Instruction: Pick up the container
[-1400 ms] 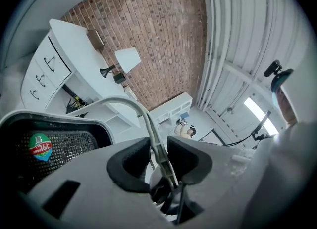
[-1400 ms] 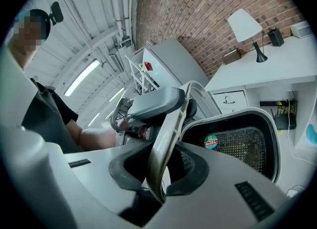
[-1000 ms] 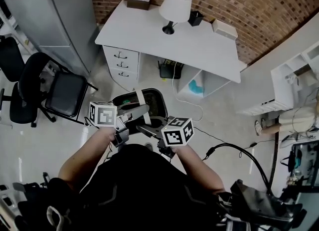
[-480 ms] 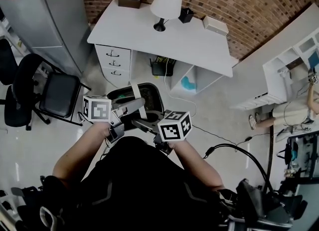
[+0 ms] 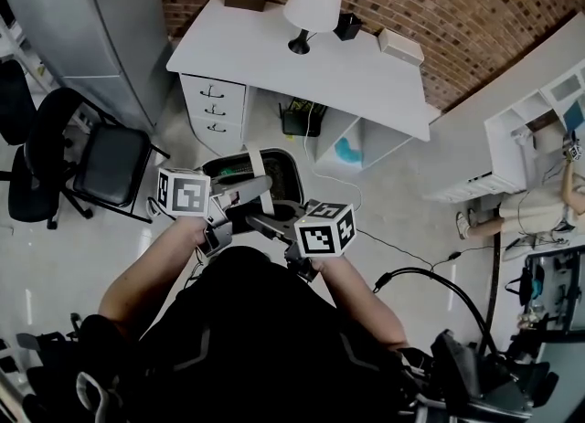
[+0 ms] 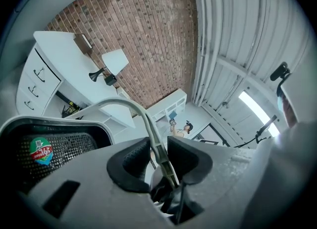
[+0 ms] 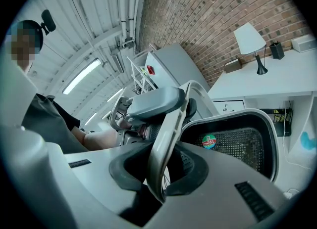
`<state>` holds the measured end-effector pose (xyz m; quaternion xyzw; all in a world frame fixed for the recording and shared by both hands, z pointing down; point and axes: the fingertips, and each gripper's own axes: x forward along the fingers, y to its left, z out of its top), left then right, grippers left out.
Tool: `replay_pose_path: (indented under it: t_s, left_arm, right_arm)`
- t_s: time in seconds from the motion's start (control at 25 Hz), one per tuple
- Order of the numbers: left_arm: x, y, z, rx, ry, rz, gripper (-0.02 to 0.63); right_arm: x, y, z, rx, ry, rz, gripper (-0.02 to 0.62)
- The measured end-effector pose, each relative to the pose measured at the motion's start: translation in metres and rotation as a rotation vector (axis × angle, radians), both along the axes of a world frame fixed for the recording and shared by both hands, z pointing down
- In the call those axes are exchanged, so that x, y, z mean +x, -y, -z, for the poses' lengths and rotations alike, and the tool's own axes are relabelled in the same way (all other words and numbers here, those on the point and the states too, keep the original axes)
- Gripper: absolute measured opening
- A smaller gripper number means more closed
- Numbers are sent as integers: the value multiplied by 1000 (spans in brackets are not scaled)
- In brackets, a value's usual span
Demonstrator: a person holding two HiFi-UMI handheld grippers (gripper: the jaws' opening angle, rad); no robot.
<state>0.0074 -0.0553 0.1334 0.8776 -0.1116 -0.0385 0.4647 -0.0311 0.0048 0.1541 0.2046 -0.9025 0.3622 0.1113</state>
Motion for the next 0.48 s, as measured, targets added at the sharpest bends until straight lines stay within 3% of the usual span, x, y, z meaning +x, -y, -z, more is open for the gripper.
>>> replay_pose_path:
  t_s: [0.28,0.48]
  left_arm:
    - [3,-6,7,-28,-33,7,117]
    - [-2,-5,-6,-17,-9,9,115]
  right_arm:
    - [0,-4,-3,-9,0,1,54]
    - [-3,-5,-7,-7,5,-10,54]
